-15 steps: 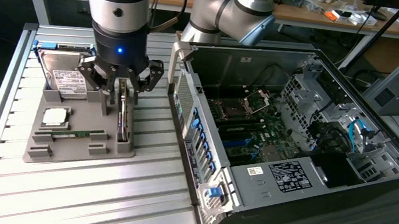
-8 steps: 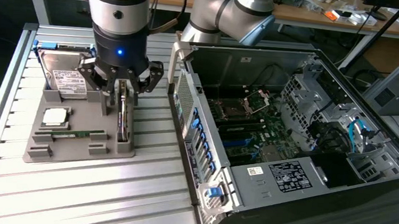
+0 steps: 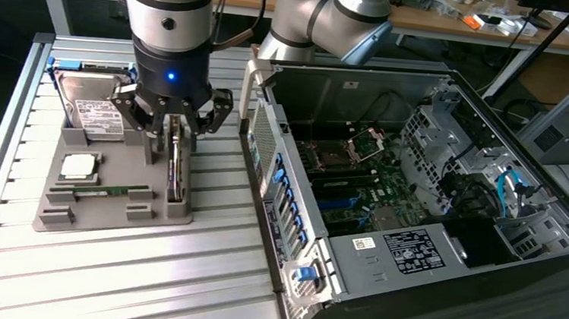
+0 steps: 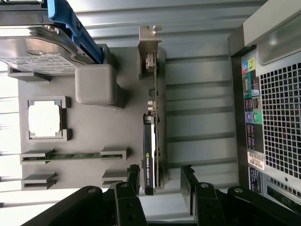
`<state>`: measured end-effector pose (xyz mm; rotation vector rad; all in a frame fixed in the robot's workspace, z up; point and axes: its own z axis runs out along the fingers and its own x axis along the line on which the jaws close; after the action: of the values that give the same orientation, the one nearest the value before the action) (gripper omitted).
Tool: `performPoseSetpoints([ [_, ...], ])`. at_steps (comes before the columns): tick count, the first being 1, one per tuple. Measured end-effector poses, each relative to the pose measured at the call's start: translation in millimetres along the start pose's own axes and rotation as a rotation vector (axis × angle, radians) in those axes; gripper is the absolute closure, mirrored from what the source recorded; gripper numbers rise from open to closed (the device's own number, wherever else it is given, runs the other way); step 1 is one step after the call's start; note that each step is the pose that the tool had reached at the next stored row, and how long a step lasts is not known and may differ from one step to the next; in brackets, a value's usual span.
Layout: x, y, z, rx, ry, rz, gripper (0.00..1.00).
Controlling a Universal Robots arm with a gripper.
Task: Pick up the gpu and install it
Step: 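Pick up the gpu and move the gpu toward the slot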
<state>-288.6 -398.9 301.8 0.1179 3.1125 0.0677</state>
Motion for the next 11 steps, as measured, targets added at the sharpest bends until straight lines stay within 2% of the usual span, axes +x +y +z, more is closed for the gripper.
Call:
performPoseSetpoints([
  [11, 0.1, -0.2, 3.7, 0.0001, 0.0001, 0.0, 0.52],
])
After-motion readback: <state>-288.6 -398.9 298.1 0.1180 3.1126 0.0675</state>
